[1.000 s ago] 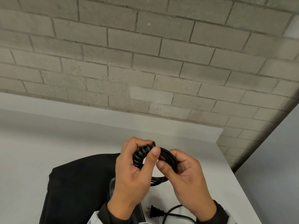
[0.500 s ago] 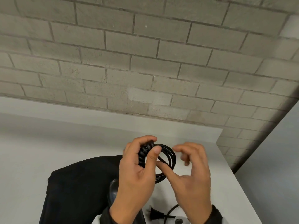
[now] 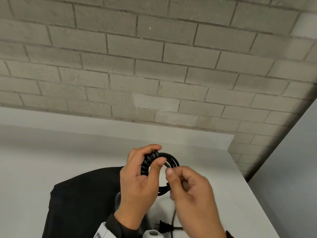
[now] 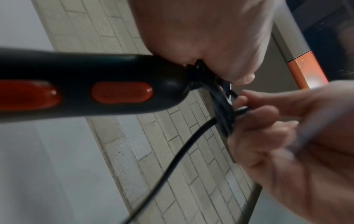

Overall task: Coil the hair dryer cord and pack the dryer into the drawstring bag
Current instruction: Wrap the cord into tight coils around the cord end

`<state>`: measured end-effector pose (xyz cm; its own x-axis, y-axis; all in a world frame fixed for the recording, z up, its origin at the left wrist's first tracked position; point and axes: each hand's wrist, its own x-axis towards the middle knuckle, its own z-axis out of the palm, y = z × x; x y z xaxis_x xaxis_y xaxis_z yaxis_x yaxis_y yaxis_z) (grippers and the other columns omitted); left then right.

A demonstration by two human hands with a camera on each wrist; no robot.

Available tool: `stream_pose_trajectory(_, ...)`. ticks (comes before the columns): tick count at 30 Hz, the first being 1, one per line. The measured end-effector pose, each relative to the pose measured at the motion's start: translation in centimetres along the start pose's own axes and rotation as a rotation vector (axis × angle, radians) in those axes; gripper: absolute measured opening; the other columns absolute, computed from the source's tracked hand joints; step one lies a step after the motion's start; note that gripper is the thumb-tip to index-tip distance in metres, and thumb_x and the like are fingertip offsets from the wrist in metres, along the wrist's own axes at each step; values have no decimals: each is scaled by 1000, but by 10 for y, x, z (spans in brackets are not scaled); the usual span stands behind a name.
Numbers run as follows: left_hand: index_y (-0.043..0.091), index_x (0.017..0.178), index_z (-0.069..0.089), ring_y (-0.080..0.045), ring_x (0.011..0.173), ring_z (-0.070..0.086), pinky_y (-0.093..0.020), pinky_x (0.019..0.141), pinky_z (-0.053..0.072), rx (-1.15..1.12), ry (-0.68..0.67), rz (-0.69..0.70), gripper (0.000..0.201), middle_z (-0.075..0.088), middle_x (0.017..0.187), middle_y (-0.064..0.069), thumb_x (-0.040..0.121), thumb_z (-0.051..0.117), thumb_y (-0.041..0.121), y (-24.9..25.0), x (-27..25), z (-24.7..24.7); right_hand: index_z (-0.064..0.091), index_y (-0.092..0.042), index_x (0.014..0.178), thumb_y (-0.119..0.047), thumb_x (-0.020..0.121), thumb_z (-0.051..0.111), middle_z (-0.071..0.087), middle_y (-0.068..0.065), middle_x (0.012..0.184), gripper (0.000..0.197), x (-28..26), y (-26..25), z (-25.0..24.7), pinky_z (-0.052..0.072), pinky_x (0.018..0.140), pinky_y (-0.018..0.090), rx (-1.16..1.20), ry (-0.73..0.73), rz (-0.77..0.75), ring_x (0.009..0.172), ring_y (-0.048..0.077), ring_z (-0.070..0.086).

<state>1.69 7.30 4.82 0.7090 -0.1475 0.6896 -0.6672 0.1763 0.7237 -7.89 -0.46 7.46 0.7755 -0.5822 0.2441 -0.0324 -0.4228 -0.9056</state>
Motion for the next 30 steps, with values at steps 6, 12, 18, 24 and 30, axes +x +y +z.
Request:
stream_pose_trajectory(6,34,103,63,-2,80,67,-6,72,46,-26,-84,30,32,66,90,0,84,61,60,3,2,-2,56,-13,61,-38,91,62,45,4,60,39,14,-24,-39,39,62,31,624,-360,302,57,18,44)
stream_pose_trajectory(12,33,105,62,-3,88,67,-5,75,45,39,-69,28,20,66,94,2,86,63,37,-2,-1,-3,66,-13,78,-22,70,75,55,11,79,15,7,-7,-38,45,67,24,559,-360,92,67,16,52)
stream_pose_trajectory(18,40,107,61,-5,87,67,-9,76,48,36,-4,0,21,66,97,0,86,61,40,-5,-2,-3,71,-31,87,-19,82,74,72,-4,91,14,-13,19,-15,54,78,26,134,-19,-209,86,19,68)
stream_pose_trajectory(24,52,109,57,-5,87,66,-8,76,46,82,35,21,24,65,97,1,86,60,43,-7,0,-4,74,-16,82,-47,66,82,72,11,72,36,-21,18,-26,52,66,26,561,-173,56,67,17,65)
stream_pose_trajectory(30,46,111,61,-8,85,67,-9,76,47,42,48,-10,27,66,97,0,88,55,58,-7,0,-4,58,9,115,-29,98,54,67,9,82,42,-20,40,-35,48,76,29,1104,-489,26,81,22,58)
